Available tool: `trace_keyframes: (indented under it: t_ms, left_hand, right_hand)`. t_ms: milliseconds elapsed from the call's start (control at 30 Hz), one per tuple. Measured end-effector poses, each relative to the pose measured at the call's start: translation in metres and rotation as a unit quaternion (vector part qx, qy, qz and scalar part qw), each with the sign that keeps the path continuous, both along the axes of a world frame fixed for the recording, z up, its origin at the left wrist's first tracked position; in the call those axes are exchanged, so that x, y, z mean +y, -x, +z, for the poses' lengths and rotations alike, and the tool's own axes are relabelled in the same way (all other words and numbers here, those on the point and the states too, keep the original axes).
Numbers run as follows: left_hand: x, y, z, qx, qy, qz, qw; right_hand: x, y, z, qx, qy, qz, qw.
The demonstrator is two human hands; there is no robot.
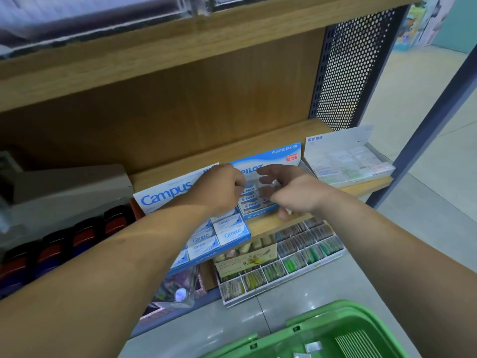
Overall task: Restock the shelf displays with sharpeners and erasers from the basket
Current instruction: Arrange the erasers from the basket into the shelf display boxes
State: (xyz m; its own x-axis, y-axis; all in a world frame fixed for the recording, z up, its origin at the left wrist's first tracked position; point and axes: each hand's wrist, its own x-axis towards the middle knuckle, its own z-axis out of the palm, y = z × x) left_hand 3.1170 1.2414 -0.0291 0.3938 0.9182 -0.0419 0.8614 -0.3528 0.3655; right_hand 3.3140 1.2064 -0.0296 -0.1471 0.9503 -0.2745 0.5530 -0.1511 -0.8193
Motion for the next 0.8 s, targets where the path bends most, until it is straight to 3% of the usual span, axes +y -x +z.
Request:
trace_keyframes:
  t_ms: [67,167,333,467,600,800]
  left_hand:
    - [-0.004,0.005,0.006,-0.092,0.019,0.014,0.995]
    - [-0.018,0.018,0.017,-0.205,0.124,0.043,0.970]
    - [-0.030,0.038,0.019,-0.332,0.264,0.106,0.899]
    - [-0.035,0.050,0.017,-0.430,0.288,0.102,0.849]
    - [-0.040,0.049,0.020,-0.427,0.253,0.111,0.861]
    - [-0.044,0.046,0.022,-0.414,0.225,0.105,0.876]
  right_hand:
    - [0.000,0.006,0.003,0.005,0.024,0.011,1.000]
    - [0.000,0.010,0.005,0.003,0.043,0.027,0.999]
    - [0.000,0.015,0.007,0.074,0.022,-0.041,0.996]
    - [-0.002,0.024,0.023,0.107,0.015,-0.034,0.994]
    - [-0.013,0.040,0.030,0.111,0.057,0.006,0.992]
    - [-0.018,0.048,0.025,0.164,0.068,-0.069,0.982]
